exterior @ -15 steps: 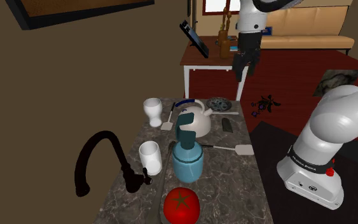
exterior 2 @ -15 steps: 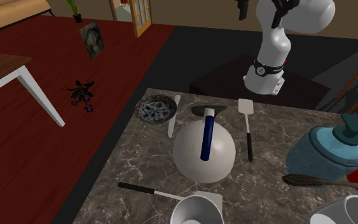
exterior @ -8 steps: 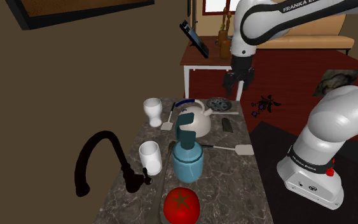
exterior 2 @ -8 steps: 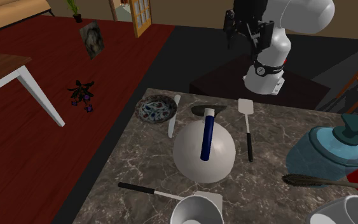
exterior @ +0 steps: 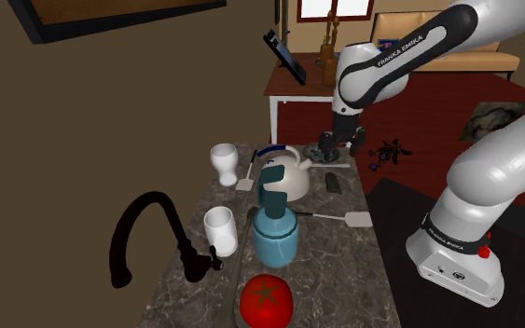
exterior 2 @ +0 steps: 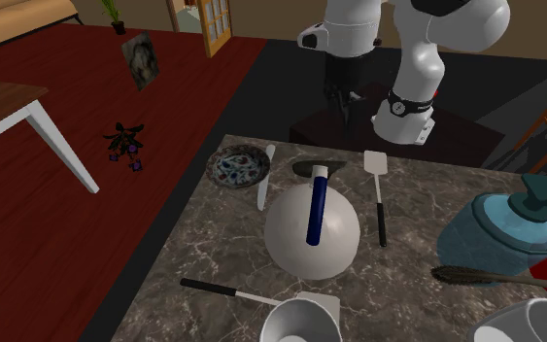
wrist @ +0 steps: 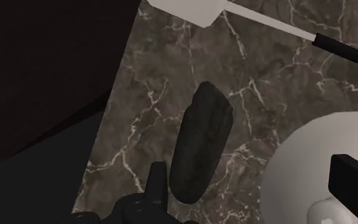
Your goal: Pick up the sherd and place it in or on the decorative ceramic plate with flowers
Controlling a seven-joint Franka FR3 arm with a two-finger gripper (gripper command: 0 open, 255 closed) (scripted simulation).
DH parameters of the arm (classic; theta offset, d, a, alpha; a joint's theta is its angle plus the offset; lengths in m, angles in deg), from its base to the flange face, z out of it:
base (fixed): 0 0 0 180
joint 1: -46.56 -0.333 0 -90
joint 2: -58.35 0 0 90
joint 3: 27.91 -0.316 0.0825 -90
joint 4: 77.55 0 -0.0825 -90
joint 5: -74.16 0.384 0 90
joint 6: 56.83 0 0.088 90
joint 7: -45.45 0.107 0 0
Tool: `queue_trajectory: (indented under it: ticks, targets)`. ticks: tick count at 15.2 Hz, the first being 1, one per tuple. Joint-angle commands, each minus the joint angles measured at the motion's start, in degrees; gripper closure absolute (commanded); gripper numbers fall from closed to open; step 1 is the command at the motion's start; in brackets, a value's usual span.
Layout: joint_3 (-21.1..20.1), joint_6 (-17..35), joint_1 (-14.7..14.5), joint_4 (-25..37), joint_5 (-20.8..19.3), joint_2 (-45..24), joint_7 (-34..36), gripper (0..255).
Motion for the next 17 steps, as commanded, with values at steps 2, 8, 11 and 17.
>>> queue_trajectory:
  ticks: [2,8,11,17]
  targets:
    - [-0.64,8.78,1.55,-2.04,0.7,-5.98,3.85,0]
    - [-1.03,22.7,3.89,-2.67,1.12,-18.4,9.42,0]
    - [-1.15,25.98,3.78,-2.81,1.3,-21.54,9.31,0]
    - [-1.3,29.86,3.67,-2.77,1.48,-25.45,9.19,0]
